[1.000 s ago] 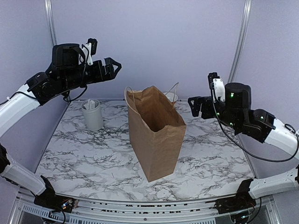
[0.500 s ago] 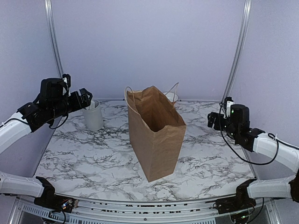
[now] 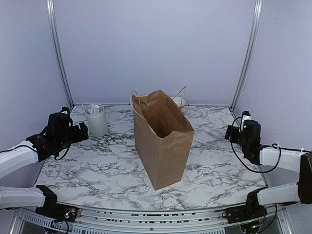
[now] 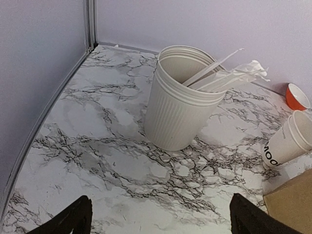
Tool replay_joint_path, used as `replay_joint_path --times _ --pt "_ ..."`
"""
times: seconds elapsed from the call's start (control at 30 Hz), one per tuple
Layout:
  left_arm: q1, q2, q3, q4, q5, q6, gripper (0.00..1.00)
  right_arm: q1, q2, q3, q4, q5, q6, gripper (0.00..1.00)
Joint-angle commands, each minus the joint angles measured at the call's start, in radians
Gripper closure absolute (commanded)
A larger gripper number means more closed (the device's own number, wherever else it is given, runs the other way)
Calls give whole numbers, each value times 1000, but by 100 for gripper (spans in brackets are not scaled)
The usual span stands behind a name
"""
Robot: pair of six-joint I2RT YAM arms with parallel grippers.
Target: Pack the takeout coffee
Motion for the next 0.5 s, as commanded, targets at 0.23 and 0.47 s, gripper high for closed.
replay_joint_path --times 0.23,0.47 --pt "13 -94 -129 180 -84 69 1 -123 157 -178 580 49 -150 0" --pt "25 -40 -145 199 -120 57 1 -130 327 -222 926 10 -202 0"
